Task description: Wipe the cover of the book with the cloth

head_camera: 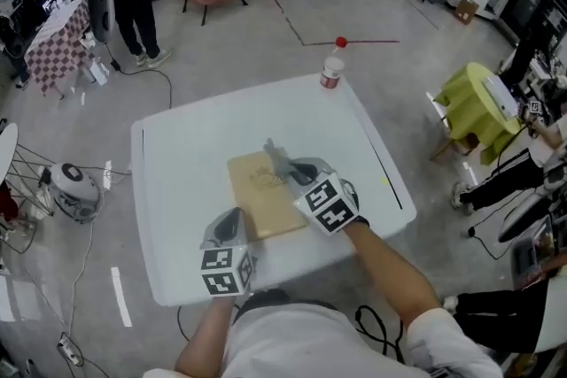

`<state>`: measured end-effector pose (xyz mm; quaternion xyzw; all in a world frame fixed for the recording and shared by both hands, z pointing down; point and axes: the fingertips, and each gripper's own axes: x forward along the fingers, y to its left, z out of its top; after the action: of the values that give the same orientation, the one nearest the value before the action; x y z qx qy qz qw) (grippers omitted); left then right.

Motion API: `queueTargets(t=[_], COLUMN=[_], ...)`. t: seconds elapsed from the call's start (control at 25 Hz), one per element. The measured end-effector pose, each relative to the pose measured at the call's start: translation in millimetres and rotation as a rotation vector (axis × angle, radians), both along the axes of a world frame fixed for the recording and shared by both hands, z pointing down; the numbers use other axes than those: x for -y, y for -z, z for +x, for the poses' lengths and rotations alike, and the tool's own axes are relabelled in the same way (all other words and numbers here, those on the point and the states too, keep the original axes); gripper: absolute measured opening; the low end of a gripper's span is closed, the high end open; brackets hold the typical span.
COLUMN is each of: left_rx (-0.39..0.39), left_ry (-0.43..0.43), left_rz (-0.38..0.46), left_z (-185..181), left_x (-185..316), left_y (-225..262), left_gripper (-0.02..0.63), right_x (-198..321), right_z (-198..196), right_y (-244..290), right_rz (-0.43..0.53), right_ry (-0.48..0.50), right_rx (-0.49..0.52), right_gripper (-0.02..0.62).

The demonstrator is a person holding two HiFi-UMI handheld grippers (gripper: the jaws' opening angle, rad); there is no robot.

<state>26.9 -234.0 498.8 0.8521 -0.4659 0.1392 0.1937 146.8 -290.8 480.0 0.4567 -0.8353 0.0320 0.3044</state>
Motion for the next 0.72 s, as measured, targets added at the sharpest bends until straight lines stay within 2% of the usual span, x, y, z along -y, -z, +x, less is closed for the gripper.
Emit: queueTargets(t=[0.12,0.36,0.72], left_rx=[-0.004,-0.018,-0.005], left_ry=[-0.003,0.047,0.144], left_rz=[-0.006,-0.026,0.001], left_z=[3.8,-9.4,-8.2], left_x=[8.6,13.2,9.9], left_y=[-3.8,0.2,10.7], left_gripper=[0.006,0.006,0.008], right_x=[27.8,58.9,37.9], right_z=[-2.5,-11.5,-21.0], right_y=[-11.3,-40.2,-59.3], right_rz=[-0.006,-0.046,-0.107], right_ry=[0.051,0.119,0.242], right_rx=[-0.112,-0.204,-0.173], right_gripper=[0.017,0.017,0.017])
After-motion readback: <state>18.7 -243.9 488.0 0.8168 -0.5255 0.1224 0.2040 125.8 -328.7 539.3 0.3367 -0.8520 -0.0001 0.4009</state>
